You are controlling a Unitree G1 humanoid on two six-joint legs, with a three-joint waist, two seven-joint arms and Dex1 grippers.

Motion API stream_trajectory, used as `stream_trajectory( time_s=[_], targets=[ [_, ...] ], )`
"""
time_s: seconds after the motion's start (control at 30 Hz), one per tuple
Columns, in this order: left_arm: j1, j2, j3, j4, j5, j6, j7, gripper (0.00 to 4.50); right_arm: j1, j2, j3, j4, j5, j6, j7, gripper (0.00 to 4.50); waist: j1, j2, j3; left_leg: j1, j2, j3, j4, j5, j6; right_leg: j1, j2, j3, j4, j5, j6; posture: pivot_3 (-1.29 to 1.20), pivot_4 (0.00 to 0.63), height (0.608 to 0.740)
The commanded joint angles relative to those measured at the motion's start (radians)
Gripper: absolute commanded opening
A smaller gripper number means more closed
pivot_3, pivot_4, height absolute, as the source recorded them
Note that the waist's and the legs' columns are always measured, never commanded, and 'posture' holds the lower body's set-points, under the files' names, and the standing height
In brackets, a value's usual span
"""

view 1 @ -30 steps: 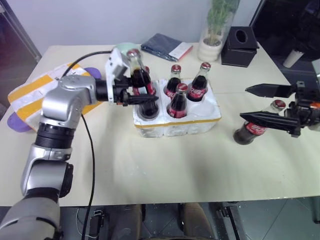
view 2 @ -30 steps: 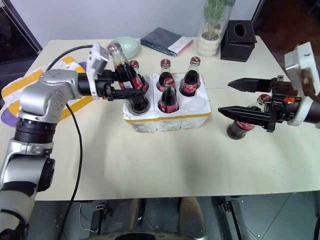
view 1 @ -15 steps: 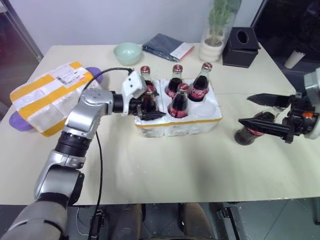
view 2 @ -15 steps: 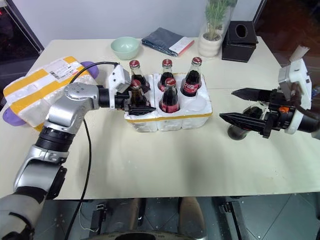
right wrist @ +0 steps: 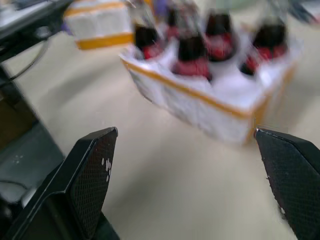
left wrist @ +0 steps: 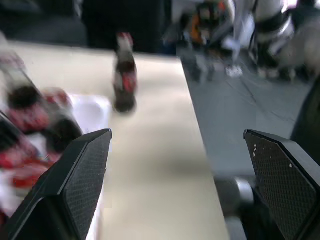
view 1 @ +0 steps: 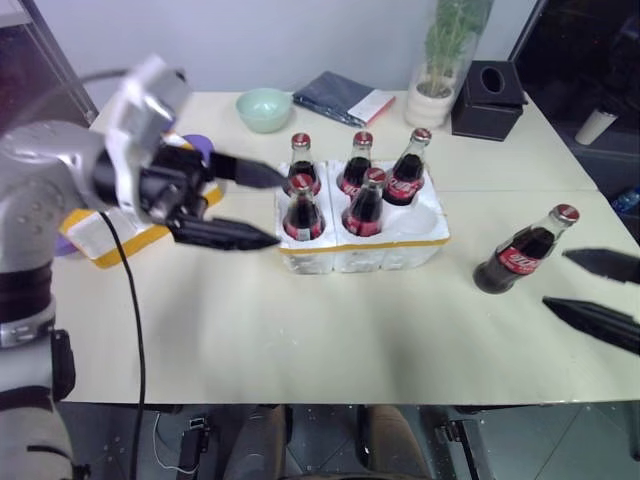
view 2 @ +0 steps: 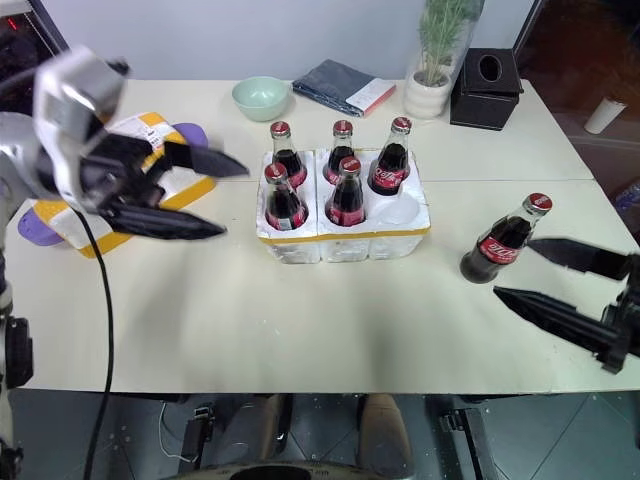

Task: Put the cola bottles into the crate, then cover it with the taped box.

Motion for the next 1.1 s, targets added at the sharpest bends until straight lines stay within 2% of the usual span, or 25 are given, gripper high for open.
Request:
stream_trajectory(
  time_s=[0.03,0.17,0.33,0.5,0.9,1.1],
  targets=[
    [0.024,-0.004,-0.06,-0.016,0.098,-0.116,-0.009,4.42,0.012,0.081,0.088,-0.009,-0.116,-0.092,-0.143,4.5,-0.001,0.001,0.0,-0.001,0.0,0.0,0.0,0.0,0.0,-0.001,0.0,0.0,0.0,0.0,0.0,0.0,0.15,0.74],
    [0.018,-0.052,-0.067,-0.003,0.096,-0.12,0.029,4.42,0.031,0.164,0.236,0.01,-0.266,-0.233,-0.204,4.5,-0.001,0.001,0.0,-0.003,0.0,0.001,-0.001,0.0,0.0,-0.005,0.0,0.001,0.0,0.0,-0.001,0.0,0.15,0.74],
    [0.004,-0.11,-0.054,-0.004,0.092,-0.107,0.088,4.42,-0.064,0.196,0.344,0.122,-0.348,-0.328,-0.292,4.5,-0.005,0.001,0.0,-0.003,0.0,0.001,-0.001,0.0,0.0,-0.005,0.0,0.001,0.001,0.0,0.0,0.0,0.15,0.74],
    [0.011,-0.135,-0.038,-0.014,0.073,-0.084,0.126,4.42,-0.151,0.201,0.421,0.243,-0.393,-0.403,-0.31,4.5,-0.013,0.001,0.0,-0.003,0.0,0.0,-0.001,0.0,0.0,-0.005,0.0,0.001,0.001,0.0,0.0,0.0,0.15,0.74],
    [0.01,-0.128,-0.036,-0.025,0.067,-0.089,0.159,4.42,-0.323,0.2,0.605,0.457,-0.471,-0.521,-0.287,4.5,-0.022,0.002,0.001,-0.002,0.0,0.0,-0.002,0.0,0.0,-0.005,0.0,0.001,0.002,0.001,0.002,0.0,0.15,0.74],
    [0.002,-0.131,-0.038,-0.01,0.078,-0.097,0.164,4.42,-0.399,0.215,0.652,0.527,-0.477,-0.548,-0.288,4.5,-0.02,0.002,0.001,-0.002,0.0,0.0,-0.002,0.0,0.0,-0.005,0.0,0.001,0.002,0.002,0.003,0.0,0.15,0.74]
  ],
)
